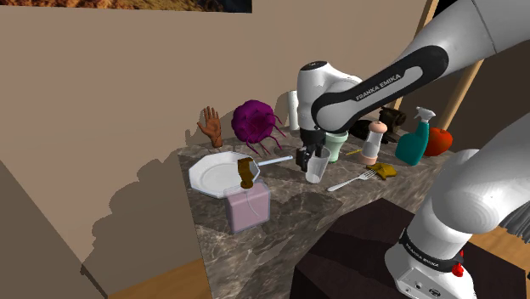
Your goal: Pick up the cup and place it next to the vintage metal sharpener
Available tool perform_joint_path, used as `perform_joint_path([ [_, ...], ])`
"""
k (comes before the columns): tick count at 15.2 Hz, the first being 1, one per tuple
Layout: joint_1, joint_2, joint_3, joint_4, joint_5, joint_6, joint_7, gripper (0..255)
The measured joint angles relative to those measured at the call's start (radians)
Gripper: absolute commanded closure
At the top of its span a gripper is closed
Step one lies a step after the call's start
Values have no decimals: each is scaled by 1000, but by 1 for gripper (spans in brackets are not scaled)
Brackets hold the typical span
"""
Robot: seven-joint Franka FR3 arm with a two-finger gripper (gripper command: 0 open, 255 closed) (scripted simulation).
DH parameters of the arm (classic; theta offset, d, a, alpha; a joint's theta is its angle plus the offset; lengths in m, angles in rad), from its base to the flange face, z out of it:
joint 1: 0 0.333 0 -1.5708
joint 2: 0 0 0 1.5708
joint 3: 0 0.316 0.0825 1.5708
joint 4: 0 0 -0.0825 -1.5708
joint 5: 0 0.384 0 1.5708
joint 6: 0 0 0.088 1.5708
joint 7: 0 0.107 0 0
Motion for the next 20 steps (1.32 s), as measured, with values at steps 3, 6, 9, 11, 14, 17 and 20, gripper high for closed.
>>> perform_joint_path([
  [3, 0, 2, 0, 0, 0, 2, 1, 0],
  [6, 0, 2, 0, 0, 0, 3, 1, 255],
  [9, 0, 2, 0, 0, 0, 3, 1, 255],
  [11, 0, 2, 0, 0, 0, 3, 1, 255],
  [14, 0, 2, 0, 0, 0, 3, 1, 255],
  [17, 2, -15, -1, 15, 5, -29, -6, 255],
  [20, 5, -41, -4, 37, 12, -76, -16, 255],
])
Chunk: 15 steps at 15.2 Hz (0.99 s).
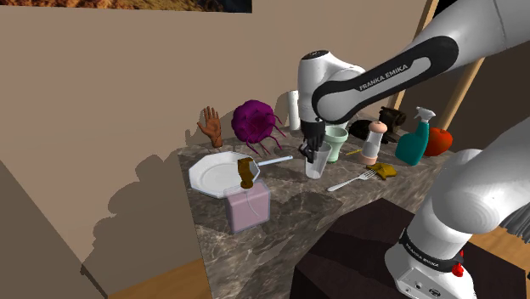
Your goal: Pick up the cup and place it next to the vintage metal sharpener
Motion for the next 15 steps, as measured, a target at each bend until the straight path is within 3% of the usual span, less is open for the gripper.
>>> perform_joint_path([
  [15, 7, -85, -9, 141, 20, -224, -40, 255],
])
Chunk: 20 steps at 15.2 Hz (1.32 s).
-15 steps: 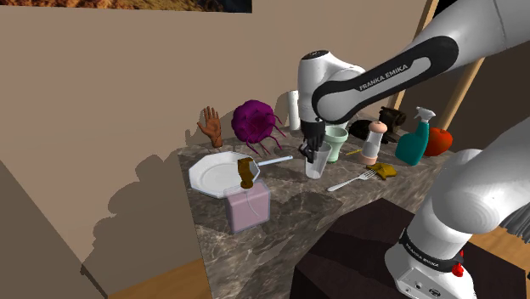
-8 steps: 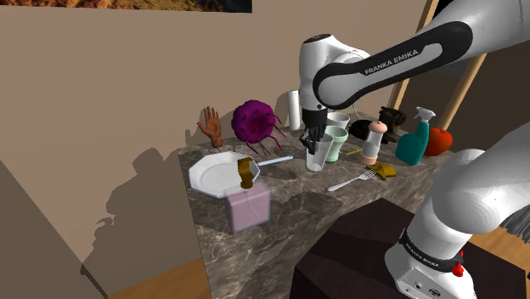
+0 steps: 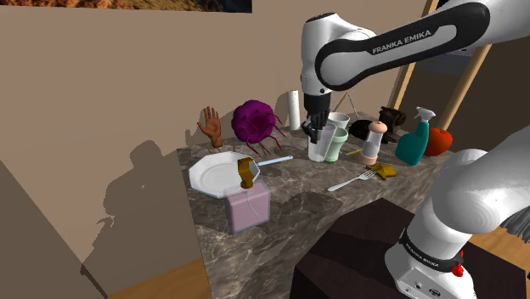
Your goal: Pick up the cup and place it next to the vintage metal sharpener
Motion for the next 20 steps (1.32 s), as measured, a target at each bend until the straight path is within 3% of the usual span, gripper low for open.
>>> perform_joint_path([
  [20, -3, -19, -5, 254, 6, -271, -40, 255],
])
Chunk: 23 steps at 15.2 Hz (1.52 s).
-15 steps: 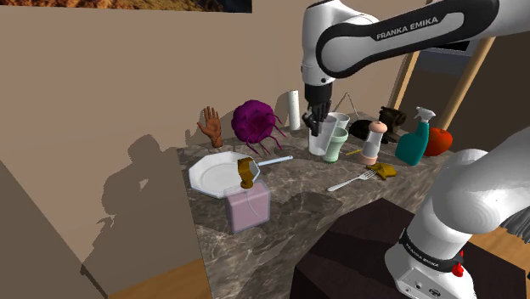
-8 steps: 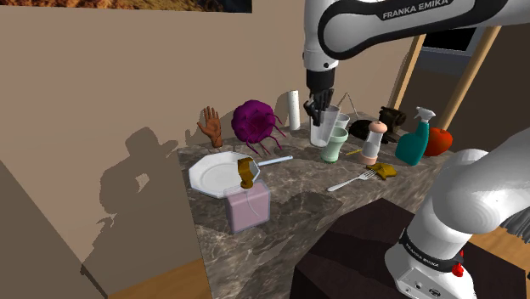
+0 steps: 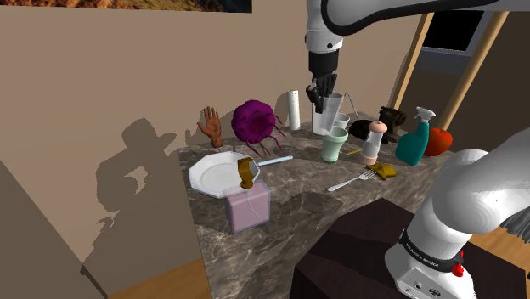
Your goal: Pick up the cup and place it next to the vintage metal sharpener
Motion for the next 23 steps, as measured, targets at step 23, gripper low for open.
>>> perform_joint_path([
  [23, -172, 347, -347, 330, -98, 100, -477, 255],
])
